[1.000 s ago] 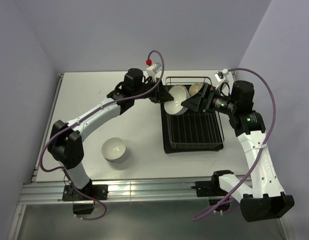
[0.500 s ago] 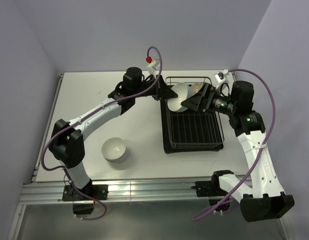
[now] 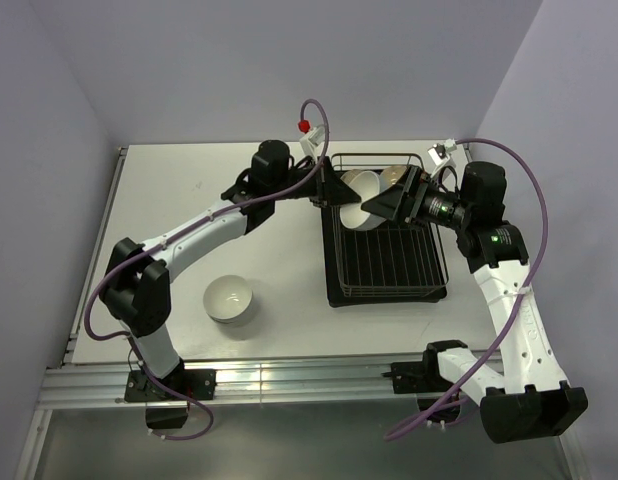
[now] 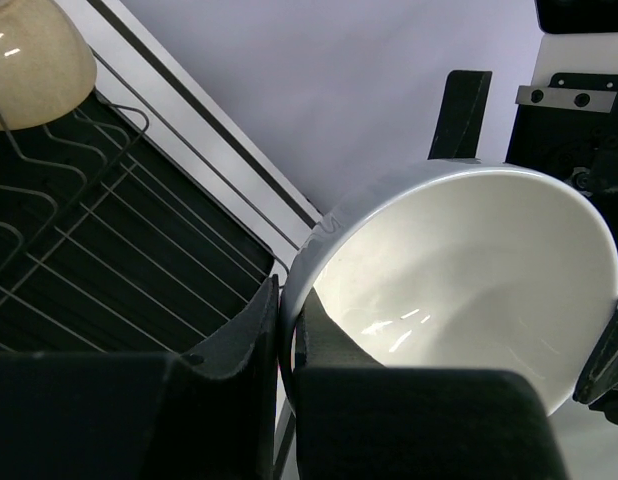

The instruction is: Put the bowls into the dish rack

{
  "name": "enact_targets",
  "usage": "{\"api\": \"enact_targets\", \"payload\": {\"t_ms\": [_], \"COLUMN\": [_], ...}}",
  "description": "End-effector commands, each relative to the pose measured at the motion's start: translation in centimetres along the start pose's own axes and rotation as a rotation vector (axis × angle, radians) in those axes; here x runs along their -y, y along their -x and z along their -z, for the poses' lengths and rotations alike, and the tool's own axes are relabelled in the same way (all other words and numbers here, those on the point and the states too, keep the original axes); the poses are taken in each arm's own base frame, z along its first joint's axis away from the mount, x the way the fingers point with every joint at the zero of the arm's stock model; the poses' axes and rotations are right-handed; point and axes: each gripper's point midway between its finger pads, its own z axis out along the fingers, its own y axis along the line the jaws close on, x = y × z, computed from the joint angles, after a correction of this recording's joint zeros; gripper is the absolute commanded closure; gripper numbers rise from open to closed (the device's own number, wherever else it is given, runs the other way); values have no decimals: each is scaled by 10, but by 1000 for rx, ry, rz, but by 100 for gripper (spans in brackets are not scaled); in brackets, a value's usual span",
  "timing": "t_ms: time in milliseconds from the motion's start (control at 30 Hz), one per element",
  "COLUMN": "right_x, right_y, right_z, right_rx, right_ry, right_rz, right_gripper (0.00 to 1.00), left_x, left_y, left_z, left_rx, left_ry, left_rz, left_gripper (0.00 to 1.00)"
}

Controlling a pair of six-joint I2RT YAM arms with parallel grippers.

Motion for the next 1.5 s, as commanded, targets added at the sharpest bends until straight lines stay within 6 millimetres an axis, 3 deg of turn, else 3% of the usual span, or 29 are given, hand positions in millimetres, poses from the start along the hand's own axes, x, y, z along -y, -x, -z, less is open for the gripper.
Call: {"api": "enact_targets", "payload": {"t_ms": [0, 67, 200, 233, 300, 333, 400, 433, 500, 667, 1000, 1267, 1467], "right_x": [0, -2, -2, -2, -3, -3, -4, -4, -2, 0, 9, 27, 51], "right_y": [8, 8, 5, 4, 3, 3, 2, 2, 2, 4, 10, 16, 9], "right_z": [-2, -2, -2, -2, -1, -1, 0, 1, 1, 3, 5, 13, 15], "right_rx": [29, 29, 17, 14, 11, 8, 6, 4, 2, 21, 50, 57, 2], "right_ry": [13, 23, 31, 34, 36, 34, 32, 31, 16, -9, -63, -188, -284], "right_rz": [7, 9, 5, 4, 3, 3, 4, 3, 1, 27, 41, 140, 198], "right_gripper": [4, 6, 19, 31, 45, 59, 72, 87, 100, 100, 100, 100, 100], "left_x": [40, 40, 37, 37, 35, 33, 31, 28, 24, 12, -3, -12, -12], "left_y": [14, 14, 13, 13, 13, 13, 11, 12, 11, 5, -3, 7, 26], "left_z": [0, 0, 0, 0, -1, -1, -2, -3, -4, -5, -5, 8, 32], "left_rx": [36, 35, 37, 38, 41, 42, 37, 41, 34, 18, -7, -3, 20], "left_ry": [-124, -125, -115, -111, -101, -95, -88, -77, -64, -19, 39, 91, 141], "left_rz": [-54, -52, -44, -39, -39, -41, -40, -42, -35, -34, -29, -51, -103], "left_gripper": [100, 100, 100, 100, 100, 100, 100, 100, 92, 65, 40, 1, 1]}}
